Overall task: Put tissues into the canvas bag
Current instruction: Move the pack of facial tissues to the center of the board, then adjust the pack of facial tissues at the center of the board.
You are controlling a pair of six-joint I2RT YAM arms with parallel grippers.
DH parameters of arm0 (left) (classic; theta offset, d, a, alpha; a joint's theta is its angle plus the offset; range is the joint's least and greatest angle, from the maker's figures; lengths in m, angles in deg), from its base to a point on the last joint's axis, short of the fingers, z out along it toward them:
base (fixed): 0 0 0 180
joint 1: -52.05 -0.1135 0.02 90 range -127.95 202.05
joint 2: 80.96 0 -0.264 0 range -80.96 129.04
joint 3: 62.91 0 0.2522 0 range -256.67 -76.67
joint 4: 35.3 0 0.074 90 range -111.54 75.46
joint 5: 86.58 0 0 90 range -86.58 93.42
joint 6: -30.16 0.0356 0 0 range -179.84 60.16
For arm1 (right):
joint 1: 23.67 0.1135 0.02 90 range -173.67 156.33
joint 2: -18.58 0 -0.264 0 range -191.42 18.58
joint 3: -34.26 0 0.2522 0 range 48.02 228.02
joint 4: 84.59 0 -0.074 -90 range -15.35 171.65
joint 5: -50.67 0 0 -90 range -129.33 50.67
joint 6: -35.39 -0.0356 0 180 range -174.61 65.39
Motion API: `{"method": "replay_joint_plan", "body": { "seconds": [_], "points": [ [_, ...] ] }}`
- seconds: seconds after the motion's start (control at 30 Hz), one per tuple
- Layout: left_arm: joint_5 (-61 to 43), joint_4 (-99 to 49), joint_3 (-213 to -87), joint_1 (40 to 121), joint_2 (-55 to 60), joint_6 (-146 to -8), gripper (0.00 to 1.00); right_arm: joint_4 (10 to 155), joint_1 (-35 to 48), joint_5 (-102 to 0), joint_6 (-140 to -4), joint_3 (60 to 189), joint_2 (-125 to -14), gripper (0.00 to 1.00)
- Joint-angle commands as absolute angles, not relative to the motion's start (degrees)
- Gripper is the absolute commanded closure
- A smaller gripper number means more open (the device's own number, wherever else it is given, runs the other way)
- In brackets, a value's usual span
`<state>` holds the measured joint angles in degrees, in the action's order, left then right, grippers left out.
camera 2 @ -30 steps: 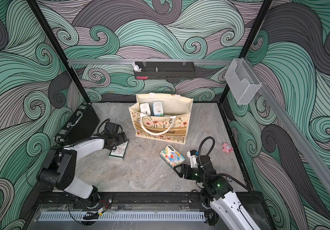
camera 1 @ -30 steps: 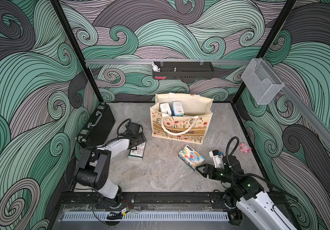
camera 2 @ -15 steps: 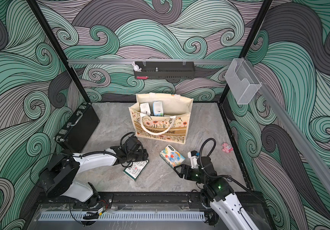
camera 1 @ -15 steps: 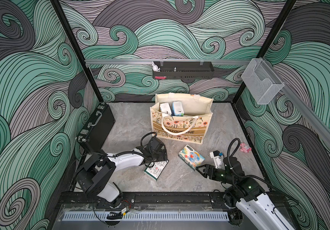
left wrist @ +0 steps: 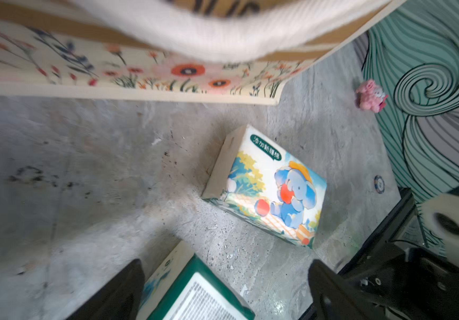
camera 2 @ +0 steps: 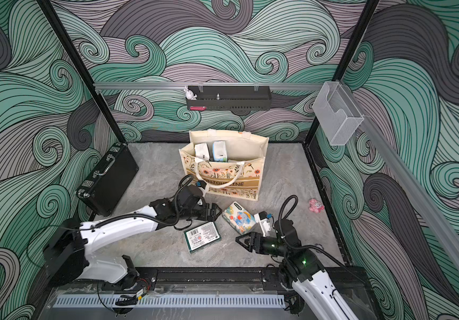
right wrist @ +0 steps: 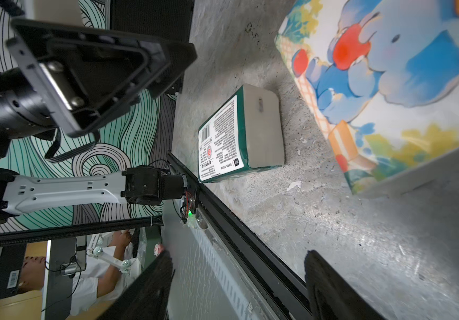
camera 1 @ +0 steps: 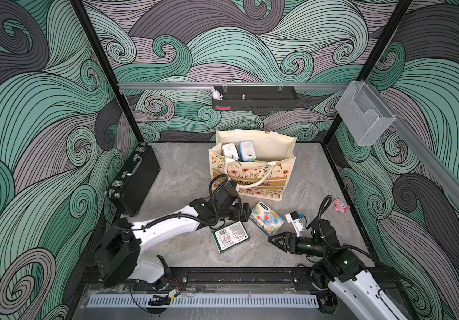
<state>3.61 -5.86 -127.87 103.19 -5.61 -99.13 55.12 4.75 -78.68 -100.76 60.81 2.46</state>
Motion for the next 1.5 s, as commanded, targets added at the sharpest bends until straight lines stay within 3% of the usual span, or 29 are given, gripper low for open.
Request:
{"method": "replay_joint_plan", "body": {
  "seconds": [0.0,0.3,0.43,0.6,1.07,1.47],
  "points": [
    [9.50,6.91,-124.94,102.52,-13.45,-101.17,0.05,60.19,6.64,-79.77,-102.10,59.97,0.03,0.25],
    [4.70,6.27,-109.63,102.59,-34.15,-105.03,0.21,75.94,10.16,-75.84,-104.77,60.58,-13.81,0.25],
    [2.83,1.27,-102.97,102.56,-37.35,-107.59,0.20,75.20,12.95,-71.59,-100.21,64.98,-21.51,0.25],
    [0.05,-8.56,-98.38,102.50,-34.66,-110.76,0.21,83.20,14.84,-69.59,-100.19,66.57,-30.97,0.24],
    [-3.69,-9.91,-102.54,102.56,-22.71,-109.77,0.21,93.59,21.37,-64.95,-98.32,73.44,-51.65,0.24],
    [5.89,-11.19,-103.11,101.40,-18.87,-104.55,0.20,94.99,31.82,-59.71,-105.78,67.34,-42.39,0.24]
  ]
}}
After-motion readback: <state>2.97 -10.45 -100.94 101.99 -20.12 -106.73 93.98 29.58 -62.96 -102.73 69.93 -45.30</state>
